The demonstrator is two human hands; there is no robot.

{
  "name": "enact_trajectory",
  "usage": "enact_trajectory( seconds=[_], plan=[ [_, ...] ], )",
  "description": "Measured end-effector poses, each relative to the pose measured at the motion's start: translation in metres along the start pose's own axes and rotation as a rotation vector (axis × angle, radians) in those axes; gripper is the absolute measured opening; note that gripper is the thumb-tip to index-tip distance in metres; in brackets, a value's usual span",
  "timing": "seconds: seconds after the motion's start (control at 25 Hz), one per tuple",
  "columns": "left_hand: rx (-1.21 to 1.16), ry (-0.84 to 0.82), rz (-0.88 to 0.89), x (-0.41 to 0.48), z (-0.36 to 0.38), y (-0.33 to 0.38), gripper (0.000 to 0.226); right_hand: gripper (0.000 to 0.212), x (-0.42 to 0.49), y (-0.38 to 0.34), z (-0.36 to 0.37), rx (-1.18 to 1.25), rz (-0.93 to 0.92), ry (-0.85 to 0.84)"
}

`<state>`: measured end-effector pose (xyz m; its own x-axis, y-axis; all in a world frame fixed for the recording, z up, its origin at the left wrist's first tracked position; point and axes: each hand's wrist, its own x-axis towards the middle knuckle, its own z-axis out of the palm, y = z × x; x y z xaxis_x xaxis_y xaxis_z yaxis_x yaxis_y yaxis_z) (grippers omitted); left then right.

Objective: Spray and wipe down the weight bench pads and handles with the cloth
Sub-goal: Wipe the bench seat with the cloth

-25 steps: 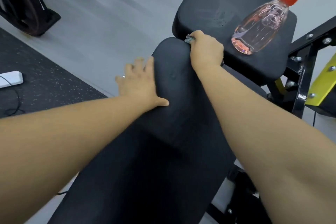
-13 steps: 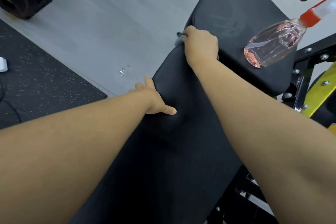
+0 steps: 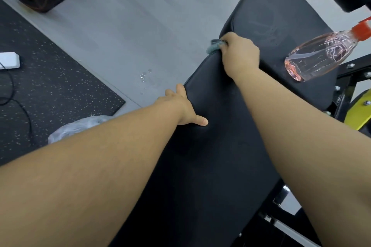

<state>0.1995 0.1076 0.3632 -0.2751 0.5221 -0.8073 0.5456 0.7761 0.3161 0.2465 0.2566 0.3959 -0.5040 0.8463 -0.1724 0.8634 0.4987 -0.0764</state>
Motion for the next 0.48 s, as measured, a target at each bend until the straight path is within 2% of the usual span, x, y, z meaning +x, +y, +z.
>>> enact_trajectory(
  seconds=[0.08, 0.2, 0.28, 0.36, 0.4, 0.48],
  plan=[
    [-0.006, 0.020, 0.006, 0.000, 0.001, -0.001, 0.120, 0.029, 0.004, -0.022, 0.006, -0.077, -0.102, -0.076],
    [-0.102, 0.061, 0.058, 0.000, 0.003, -0.006, 0.114, 0.030, -0.013, -0.036, 0.019, -0.274, -0.412, -0.090],
    [-0.401, 0.102, 0.117, -0.003, 0.013, -0.022, 0.102, 0.030, -0.033, -0.030, 0.027, -0.225, -0.532, -0.046],
    [-0.894, 0.148, 0.113, -0.009, 0.018, -0.042, 0.075, 0.031, -0.045, -0.024, 0.032, -0.080, -0.535, -0.084],
    [-1.056, 0.206, 0.126, -0.011, 0.016, -0.047, 0.061, 0.032, -0.047, -0.023, 0.032, -0.033, -0.550, -0.117],
    [-1.070, 0.363, 0.235, -0.012, 0.005, -0.044, 0.051, 0.041, -0.052, -0.023, 0.030, 0.141, -0.585, -0.156]
  ],
)
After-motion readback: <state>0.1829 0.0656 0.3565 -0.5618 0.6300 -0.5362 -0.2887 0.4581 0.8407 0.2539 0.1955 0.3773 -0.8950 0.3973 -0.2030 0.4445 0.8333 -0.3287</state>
